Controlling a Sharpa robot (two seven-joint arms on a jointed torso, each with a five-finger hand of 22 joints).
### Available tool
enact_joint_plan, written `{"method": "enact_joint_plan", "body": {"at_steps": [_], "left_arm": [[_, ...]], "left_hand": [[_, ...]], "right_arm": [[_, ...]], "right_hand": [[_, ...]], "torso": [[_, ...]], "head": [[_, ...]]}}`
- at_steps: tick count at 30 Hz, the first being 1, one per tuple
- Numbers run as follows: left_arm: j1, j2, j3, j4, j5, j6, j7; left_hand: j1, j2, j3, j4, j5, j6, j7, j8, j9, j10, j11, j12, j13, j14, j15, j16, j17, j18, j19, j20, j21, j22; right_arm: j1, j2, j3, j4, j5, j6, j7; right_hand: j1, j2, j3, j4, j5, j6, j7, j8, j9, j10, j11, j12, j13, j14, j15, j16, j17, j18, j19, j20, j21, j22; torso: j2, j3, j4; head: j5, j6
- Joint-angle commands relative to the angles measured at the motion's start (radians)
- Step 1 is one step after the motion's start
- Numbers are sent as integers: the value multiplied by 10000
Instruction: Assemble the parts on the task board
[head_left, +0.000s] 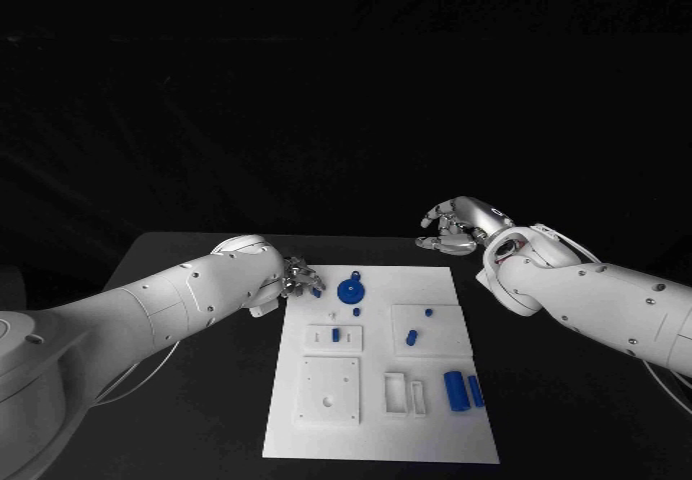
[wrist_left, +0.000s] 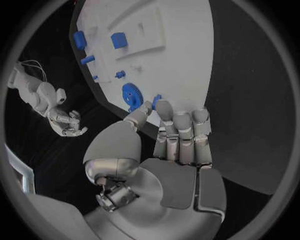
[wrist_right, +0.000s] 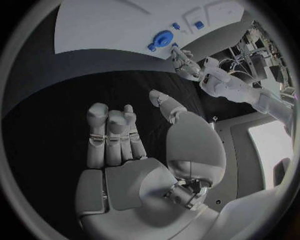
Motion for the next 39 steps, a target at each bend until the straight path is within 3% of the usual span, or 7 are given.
{"method": "enact_joint_plan", "body": {"at_steps": [1, 6, 7, 8, 20, 24, 39], "left_arm": [[-56, -17, -25, 44, 83, 135, 24], [-65, -105, -23, 105, 87, -178, 92], [-65, -122, -22, 126, 92, -207, 91], [-65, -146, -22, 155, 99, -236, 90], [-66, -681, -11, 952, 800, -712, 18], [-53, -969, -10, 1385, 738, -912, 15], [-39, -2244, -58, 3678, 606, -1873, -62]], "left_hand": [[37, 187, 21, -169, 46, 126, -28, 81, -16, 122, -27, -29, -16, 35, 13, 77, -8, -110, 40, -1266, -33, 21], [327, 463, 167, -642, 55, 537, -158, 295, 5, 444, -149, 32, -70, 272, -79, 279, 44, -94, 221, -1309, 68, 79], [483, 353, 364, -689, -160, 767, -236, 420, 48, 479, -226, 29, -81, 302, -124, 281, 36, -75, 276, -1330, 75, 76], [596, 5, 872, -428, -232, 848, -263, 455, 54, 549, -278, 13, -101, 364, -191, 292, 24, -81, 384, -1333, 60, 41], [571, -209, 1364, -295, -198, 1212, -421, 693, 172, 843, -407, 49, -111, 645, -294, 403, 17, -52, 657, -1399, 177, 92], [499, -338, 1472, -269, 320, 1363, -487, 824, 282, 957, -473, 79, -106, 762, -350, 447, 17, -37, 761, -1426, 211, 110], [402, -532, 1597, -354, 998, 1612, -652, 1226, 835, 1037, -631, 211, -48, 957, -464, 537, 22, 1, 969, -1490, 283, 175]], "right_arm": [[-3, 15, 5, -8, -65, 66, 96], [-4, 18, 5, -15, -65, 65, 100], [-4, 18, 5, -18, -65, 64, 102], [-4, 17, 5, -18, -65, 64, 102], [-4, -5, 5, -30, -41, 73, 110], [-4, -24, 4, -5, -38, 76, 109], [-5, -173, 2, 114, -19, 121, 110]], "right_hand": [[-57, 37, -39, -10, 43, 8, 68, -31, -9, -35, 58, 33, -14, 44, -34, -61, 13, 849, -19, -59, -37, 91], [-61, 36, -41, -7, 43, 12, 68, -29, -8, -35, 58, 34, -15, 45, -34, -62, 14, 849, -19, -58, -38, 92], [-64, 36, -42, -5, 43, 13, 68, -28, -8, -35, 58, 35, -16, 45, -33, -62, 14, 849, -18, -58, -38, 92], [-64, 36, -43, -5, 43, 14, 68, -28, -8, -35, 58, 35, -16, 45, -33, -62, 14, 849, -18, -58, -39, 92], [-83, 35, -50, 8, 49, 19, 68, -25, -9, -37, 59, 37, -20, 46, -33, -65, 15, 849, -17, -56, -42, 93], [-87, 35, -51, 11, 53, 20, 68, -24, -9, -37, 59, 38, -21, 46, -33, -65, 15, 849, -17, -56, -42, 93], [-99, 33, -56, 19, 68, 22, 68, -23, -10, -38, 58, 41, -25, 47, -33, -67, 17, 849, -15, -55, -46, 94]], "torso": [[0, -2, 1], [1, -1, -4], [0, 0, -4], [-2, -1, -2], [-17, -5, 29], [-30, -4, 58], [-27, -4, 72]], "head": [[2, -5], [3, -4], [2, -4], [4, -6], [20, 20], [7, 21], [-1, -40]]}}
